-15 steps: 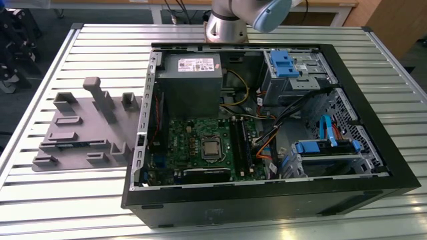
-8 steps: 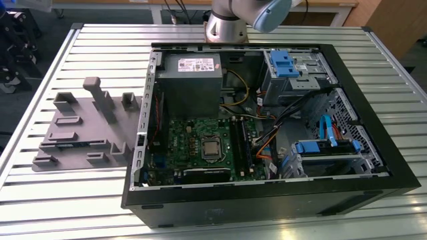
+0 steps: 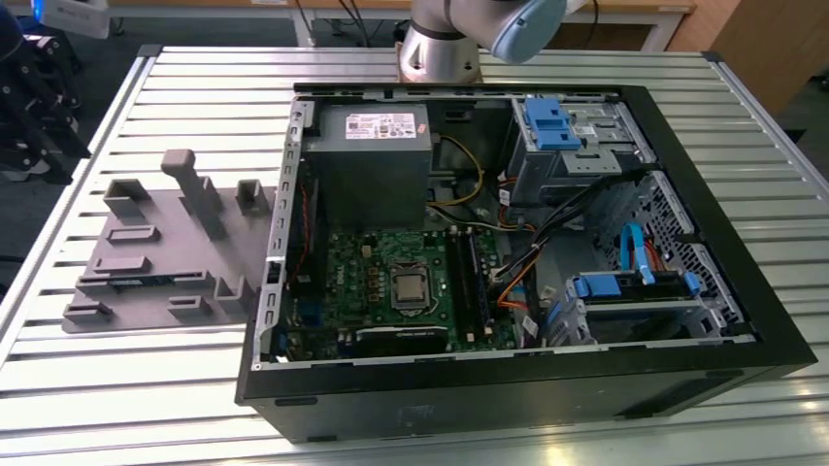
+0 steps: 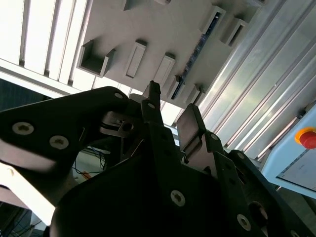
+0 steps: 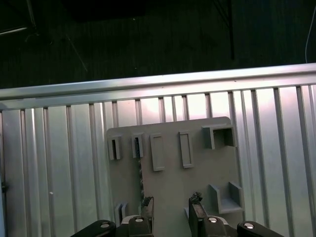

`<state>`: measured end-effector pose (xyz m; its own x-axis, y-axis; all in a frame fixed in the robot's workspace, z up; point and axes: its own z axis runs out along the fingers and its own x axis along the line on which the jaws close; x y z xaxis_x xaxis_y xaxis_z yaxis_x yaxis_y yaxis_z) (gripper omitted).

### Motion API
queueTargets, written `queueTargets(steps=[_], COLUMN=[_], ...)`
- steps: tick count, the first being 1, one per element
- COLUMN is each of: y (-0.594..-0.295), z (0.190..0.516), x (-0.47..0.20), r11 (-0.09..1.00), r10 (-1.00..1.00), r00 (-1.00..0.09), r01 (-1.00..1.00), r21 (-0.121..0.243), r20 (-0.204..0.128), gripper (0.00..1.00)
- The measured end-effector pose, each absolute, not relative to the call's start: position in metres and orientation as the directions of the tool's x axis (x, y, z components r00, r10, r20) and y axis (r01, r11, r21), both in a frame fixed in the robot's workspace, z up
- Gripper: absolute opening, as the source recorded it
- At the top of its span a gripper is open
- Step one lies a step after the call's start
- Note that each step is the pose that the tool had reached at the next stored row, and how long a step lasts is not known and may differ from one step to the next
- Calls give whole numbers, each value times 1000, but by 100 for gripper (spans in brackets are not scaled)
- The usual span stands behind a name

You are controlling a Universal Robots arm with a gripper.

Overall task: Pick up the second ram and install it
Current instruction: 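Pick up the second ram and move it above second insertion slot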

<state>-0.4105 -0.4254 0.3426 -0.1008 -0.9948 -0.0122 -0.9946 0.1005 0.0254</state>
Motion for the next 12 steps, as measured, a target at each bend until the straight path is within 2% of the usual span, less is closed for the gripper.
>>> queueTargets(steps=[12], y=[-425], z=[340], x=[-411], r11=[100], r10=[-995], r00=[-101], r01=[-995], r21=[26], r20=[-15], gripper=[41])
